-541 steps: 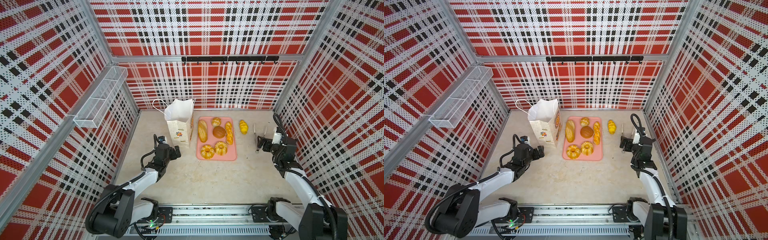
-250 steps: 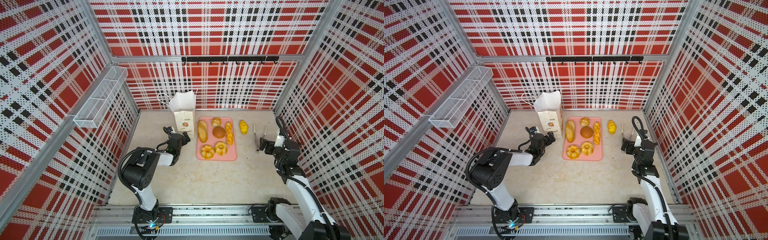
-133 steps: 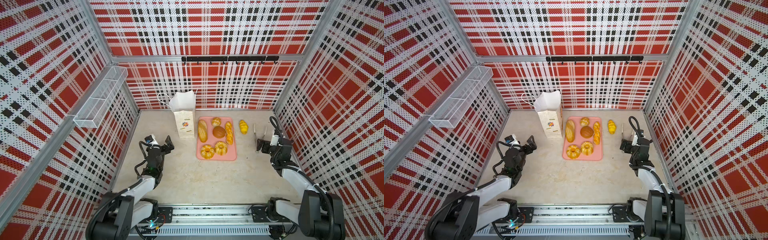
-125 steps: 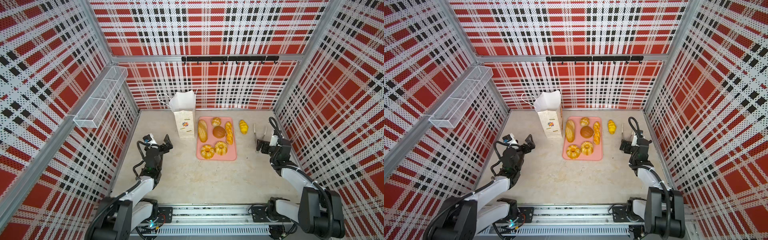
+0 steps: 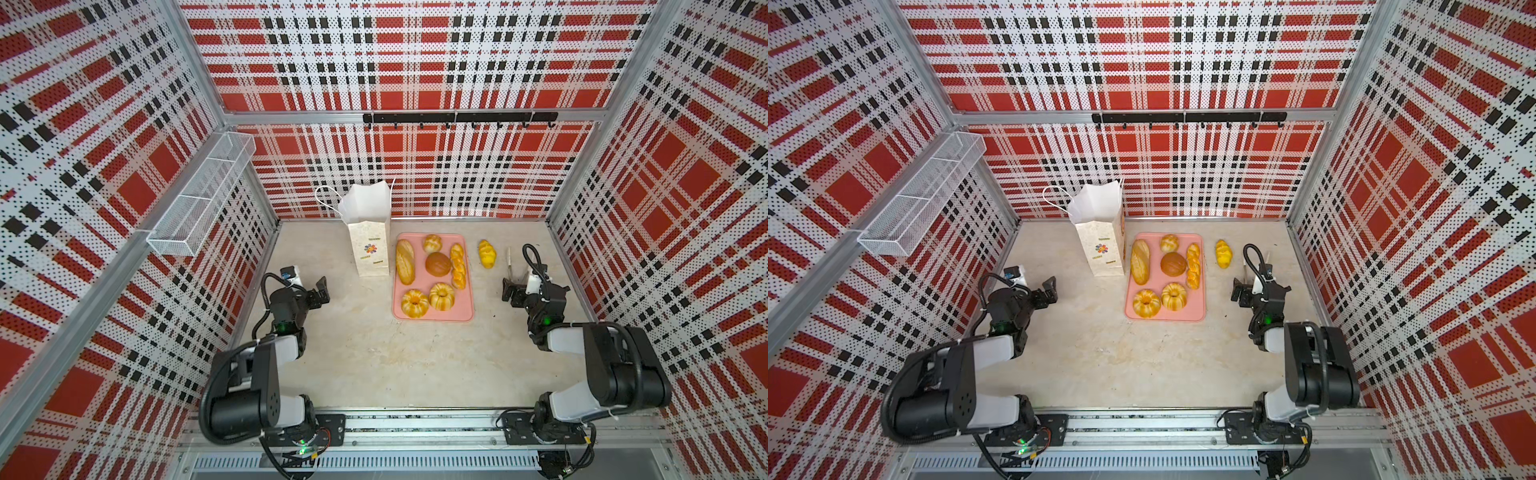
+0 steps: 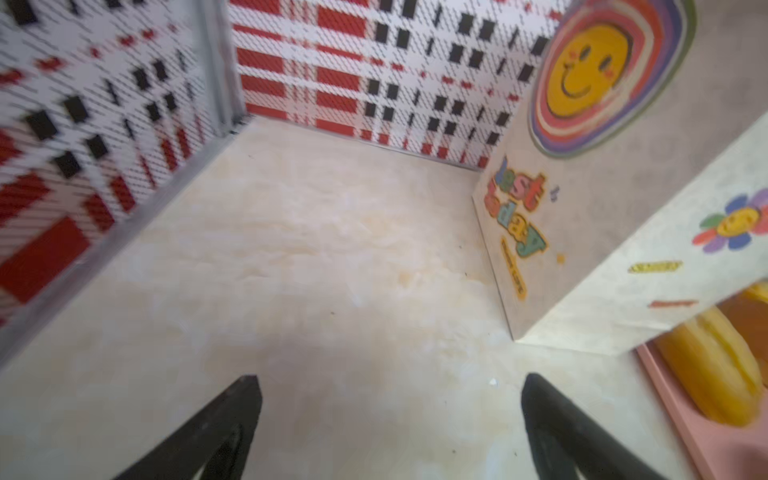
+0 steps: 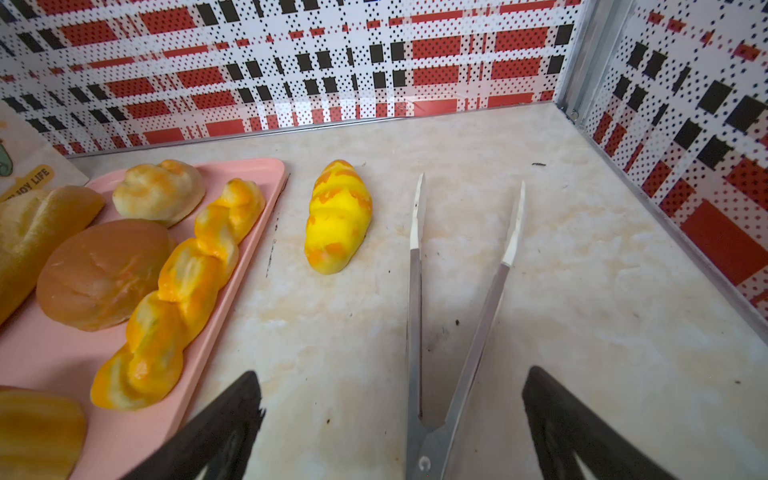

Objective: Take the fake bread out of the paper bag

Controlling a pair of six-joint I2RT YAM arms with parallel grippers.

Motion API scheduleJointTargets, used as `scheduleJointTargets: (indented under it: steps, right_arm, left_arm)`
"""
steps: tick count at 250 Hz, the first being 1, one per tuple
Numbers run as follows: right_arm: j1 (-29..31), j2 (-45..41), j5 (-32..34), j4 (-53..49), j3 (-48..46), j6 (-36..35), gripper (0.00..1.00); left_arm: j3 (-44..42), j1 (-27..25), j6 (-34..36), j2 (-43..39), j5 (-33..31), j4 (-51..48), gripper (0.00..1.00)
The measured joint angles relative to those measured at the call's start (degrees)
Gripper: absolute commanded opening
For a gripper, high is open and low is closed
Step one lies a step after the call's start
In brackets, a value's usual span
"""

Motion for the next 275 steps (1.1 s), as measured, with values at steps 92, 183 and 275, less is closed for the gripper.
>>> scheduleJointTargets:
  steps: [92, 183, 275]
  right_arm:
    - [1.84, 2.14, -3.48, 3.17, 1.46, -3.98, 1.00]
    - [1.97, 2.14, -3.69, 2.60, 1.46, -4.68, 1.00]
    - [1.97, 2.14, -3.72, 2.60, 1.46, -4.70, 1.00]
  left_arm:
    - [0.68, -8.61, 8.22, 6.23, 0.33, 7.96, 0.99]
    - [0.79, -10.91, 10.40, 7.28, -4.66, 8.52, 0.99]
    - [-0.28, -16.68, 13.03, 7.32, -18.84, 13.14, 1.00]
